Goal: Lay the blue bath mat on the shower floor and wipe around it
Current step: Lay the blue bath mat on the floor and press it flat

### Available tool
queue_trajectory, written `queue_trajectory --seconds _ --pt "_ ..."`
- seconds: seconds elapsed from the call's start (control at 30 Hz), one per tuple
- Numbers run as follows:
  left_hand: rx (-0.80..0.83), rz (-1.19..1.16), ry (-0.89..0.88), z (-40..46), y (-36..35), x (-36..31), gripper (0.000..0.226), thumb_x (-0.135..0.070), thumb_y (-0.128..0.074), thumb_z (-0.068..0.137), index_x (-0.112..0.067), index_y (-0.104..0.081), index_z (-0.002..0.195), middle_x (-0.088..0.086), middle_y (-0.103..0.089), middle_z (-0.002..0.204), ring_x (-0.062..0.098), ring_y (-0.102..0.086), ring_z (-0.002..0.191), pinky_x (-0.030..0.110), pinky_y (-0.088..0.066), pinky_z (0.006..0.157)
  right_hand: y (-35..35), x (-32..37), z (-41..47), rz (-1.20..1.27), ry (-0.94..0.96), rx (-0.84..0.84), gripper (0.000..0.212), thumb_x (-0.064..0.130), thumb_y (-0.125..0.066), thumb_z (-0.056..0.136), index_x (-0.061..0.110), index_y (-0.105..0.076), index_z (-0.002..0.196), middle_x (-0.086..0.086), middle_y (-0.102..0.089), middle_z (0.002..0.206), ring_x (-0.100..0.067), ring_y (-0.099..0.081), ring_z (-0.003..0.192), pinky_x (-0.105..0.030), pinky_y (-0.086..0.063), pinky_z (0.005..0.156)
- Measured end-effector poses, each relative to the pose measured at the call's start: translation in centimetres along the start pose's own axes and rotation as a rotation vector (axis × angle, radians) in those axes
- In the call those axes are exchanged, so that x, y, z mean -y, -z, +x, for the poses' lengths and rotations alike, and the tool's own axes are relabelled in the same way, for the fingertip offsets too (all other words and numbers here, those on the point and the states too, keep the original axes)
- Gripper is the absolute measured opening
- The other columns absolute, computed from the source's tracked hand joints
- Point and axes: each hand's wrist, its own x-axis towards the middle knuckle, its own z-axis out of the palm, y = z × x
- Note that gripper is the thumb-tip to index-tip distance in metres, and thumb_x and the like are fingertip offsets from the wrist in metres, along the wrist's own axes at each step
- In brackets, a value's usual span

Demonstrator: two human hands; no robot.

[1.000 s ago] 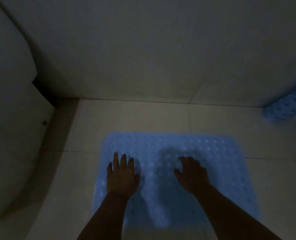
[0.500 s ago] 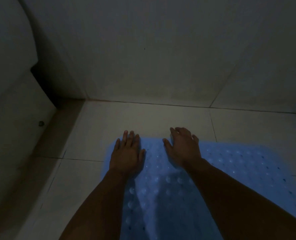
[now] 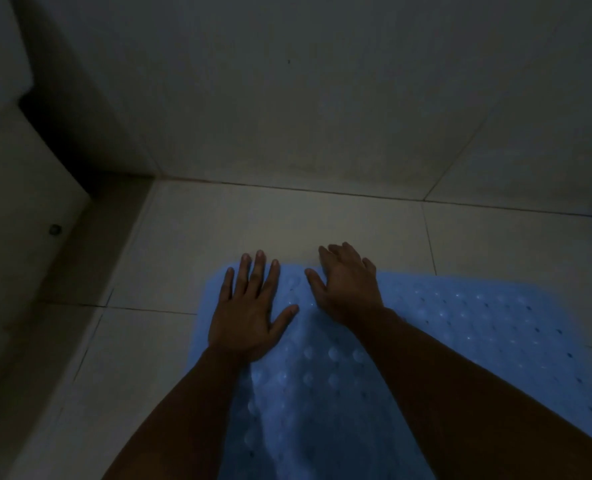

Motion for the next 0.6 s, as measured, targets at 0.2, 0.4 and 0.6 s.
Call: queue_trajectory --seconds 0.2,0.4,0.6 --pt "0.044 0.012 0.009 0.3 0.1 -0.1 0.082 -0.072 -0.008 0.099 -0.022 0.010 0.161 0.002 0.019 0.168 0.022 0.025 0.153 0.050 0.005 0.127 -0.2 -0.1 0.5 0.009 0.011 -0.025 0.063 0.054 -0.034 0.101 0.019 -0.032 0.154 -0.006 -0.030 0.162 -0.025 -0.015 0.153 -0.053 -0.014 0.122" --pt "0.465 -0.112 0.012 2.9 4.0 0.3 0.076 -0.062 -0.015 0.103 -0.020 0.010 0.161 0.002 0.025 0.166 0.028 0.024 0.153 0.049 0.011 0.125 1.0 1.3 -0.5 -0.007 -0.029 0.006 0.063 0.054 -0.032 0.101 0.019 -0.031 0.154 -0.005 -0.028 0.163 -0.024 -0.012 0.154 -0.055 -0.011 0.123" --pt "0.203 -0.151 0.048 2.2 6.3 0.8 0.061 -0.036 -0.031 0.107 -0.011 -0.016 0.161 0.011 -0.017 0.168 0.031 -0.014 0.156 0.045 -0.022 0.123 3.1 4.9 -0.4 0.040 -0.013 0.102 0.056 0.035 -0.040 0.102 0.012 -0.030 0.153 -0.010 -0.025 0.162 -0.028 -0.017 0.152 -0.053 -0.020 0.120"
